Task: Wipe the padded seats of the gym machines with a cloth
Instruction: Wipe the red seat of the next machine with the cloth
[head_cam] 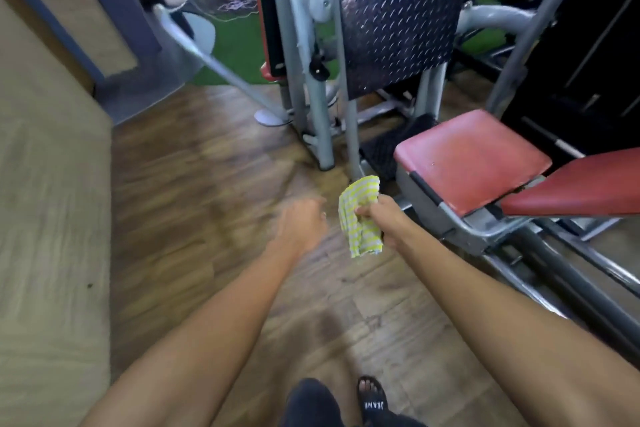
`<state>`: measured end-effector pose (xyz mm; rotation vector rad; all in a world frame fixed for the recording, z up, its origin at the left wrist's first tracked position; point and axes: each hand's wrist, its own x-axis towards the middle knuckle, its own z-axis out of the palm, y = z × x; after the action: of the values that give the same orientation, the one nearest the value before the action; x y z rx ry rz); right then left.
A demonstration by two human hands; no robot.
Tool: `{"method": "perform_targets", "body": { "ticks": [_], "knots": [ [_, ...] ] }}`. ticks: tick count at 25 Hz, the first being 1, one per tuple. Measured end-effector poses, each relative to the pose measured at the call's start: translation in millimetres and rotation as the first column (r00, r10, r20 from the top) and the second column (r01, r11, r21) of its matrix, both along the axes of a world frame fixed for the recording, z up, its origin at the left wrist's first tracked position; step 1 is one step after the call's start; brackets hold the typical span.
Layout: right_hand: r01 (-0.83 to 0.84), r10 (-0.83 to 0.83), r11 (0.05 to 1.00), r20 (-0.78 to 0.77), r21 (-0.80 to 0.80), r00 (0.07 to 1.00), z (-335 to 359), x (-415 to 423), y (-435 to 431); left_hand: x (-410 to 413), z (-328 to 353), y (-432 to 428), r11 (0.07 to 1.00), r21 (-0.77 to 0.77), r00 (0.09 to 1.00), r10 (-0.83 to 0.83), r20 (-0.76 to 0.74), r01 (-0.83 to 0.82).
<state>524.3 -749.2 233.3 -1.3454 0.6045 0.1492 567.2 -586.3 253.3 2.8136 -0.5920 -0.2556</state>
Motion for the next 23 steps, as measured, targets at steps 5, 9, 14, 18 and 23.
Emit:
{"method": "perform_targets", "body": {
  "ticks": [5, 9, 14, 18, 23],
  "knots": [
    [0.136, -0.136, 0.990, 0.002, -0.026, 0.991, -4, 98, -63, 125, -9, -79, 0.983, -0.001, 0.983, -0.185, 0.015, 0.185],
    [0.332, -0.332, 0.942, 0.001, -0.052, 0.943, -4, 154, -112, 208, -17, -144, 0.932, -0.005, 0.932, -0.361, 0.006, 0.361],
    [0.589, -0.589, 0.808, -0.073, -0.027, 0.805, -6, 181, -174, 274, -23, -242, 0.807, 0.017, 0.807, -0.590, -0.017, 0.590],
    [0.746, -0.739, 0.666, -0.157, -0.025, 0.655, -36, 181, -236, 292, -46, -336, 0.679, 0.032, 0.679, -0.731, -0.069, 0.734],
    [0.827, -0.782, 0.562, -0.341, -0.022, 0.523, -109, 167, -325, 291, -107, -444, 0.573, 0.061, 0.572, -0.795, -0.203, 0.817]
  ]
}}
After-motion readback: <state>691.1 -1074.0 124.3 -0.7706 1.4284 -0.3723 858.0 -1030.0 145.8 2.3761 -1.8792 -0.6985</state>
